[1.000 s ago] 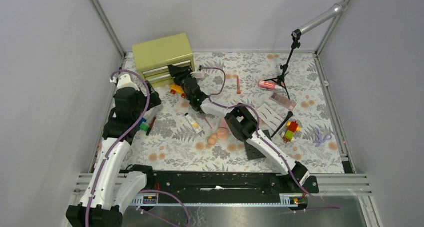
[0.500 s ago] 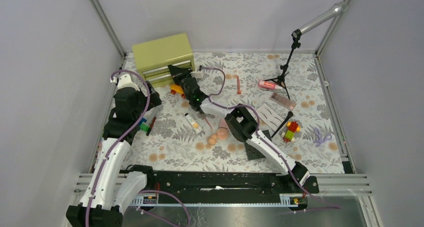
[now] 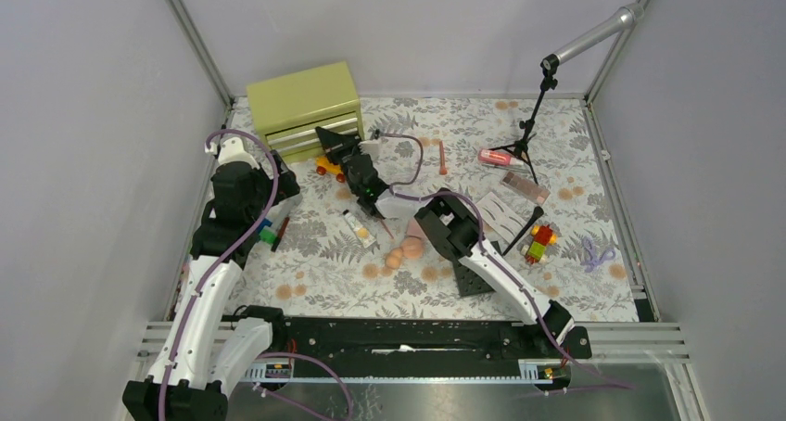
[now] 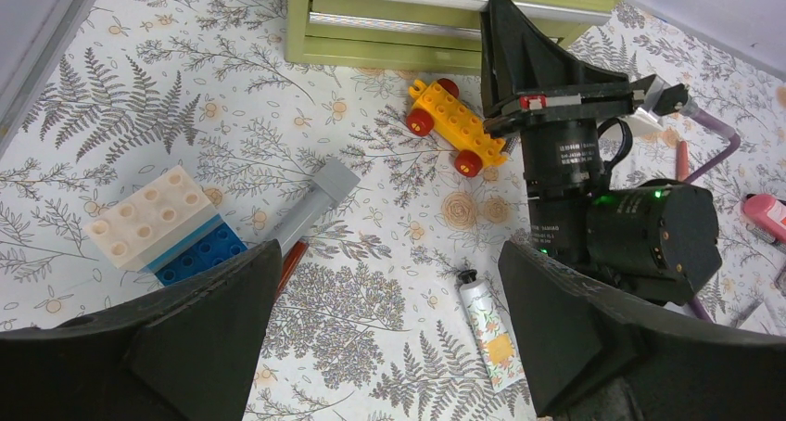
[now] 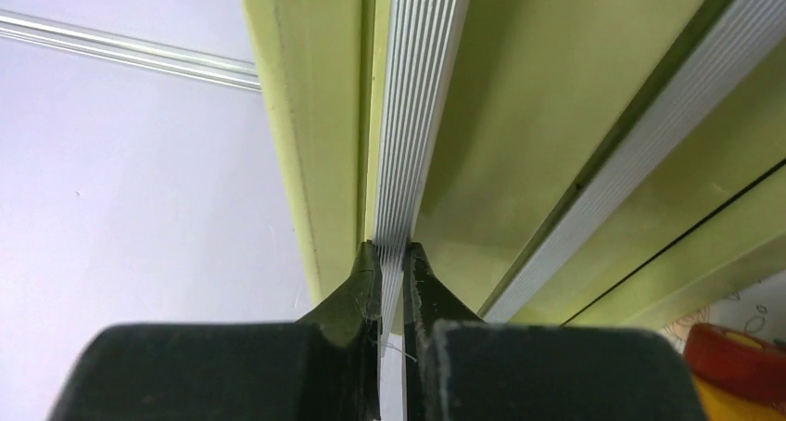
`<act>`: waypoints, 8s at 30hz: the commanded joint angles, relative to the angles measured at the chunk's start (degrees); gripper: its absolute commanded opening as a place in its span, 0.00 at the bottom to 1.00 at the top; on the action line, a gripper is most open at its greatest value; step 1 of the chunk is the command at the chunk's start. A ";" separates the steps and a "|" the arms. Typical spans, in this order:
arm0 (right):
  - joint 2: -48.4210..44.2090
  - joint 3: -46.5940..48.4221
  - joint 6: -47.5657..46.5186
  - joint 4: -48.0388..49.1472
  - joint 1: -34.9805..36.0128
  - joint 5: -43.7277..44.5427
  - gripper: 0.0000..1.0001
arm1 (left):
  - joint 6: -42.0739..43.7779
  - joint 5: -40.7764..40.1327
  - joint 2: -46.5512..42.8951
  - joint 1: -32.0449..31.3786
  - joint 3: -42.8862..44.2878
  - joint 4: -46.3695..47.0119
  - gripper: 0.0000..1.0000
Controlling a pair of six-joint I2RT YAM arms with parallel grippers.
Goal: Organize the makeup
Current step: Open the drawer in the storage box, then move the storage box to the center of the board, then pick up the makeup brush from the center of the board.
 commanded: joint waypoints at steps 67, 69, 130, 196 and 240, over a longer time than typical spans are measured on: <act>-38.29 -6.53 -65.01 -78.73 -12.16 -25.59 0.74 | -7.55 -7.55 21.52 1.67 15.16 0.27 0.94; -32.97 2.15 -65.84 -84.19 -12.15 -26.78 0.74 | -8.01 -8.01 24.49 1.76 15.55 0.68 0.90; -19.85 15.15 -69.23 -78.22 -12.23 -9.12 0.00 | -6.10 -3.42 57.66 -1.41 26.76 13.65 0.29; -57.18 -39.68 -59.53 -71.82 -8.68 1.13 0.28 | -3.00 -6.22 48.14 -12.39 23.88 4.16 0.20; -56.67 -41.32 -60.37 -76.05 -22.08 -5.43 0.51 | 7.32 -4.85 22.20 -11.95 17.29 -3.04 0.71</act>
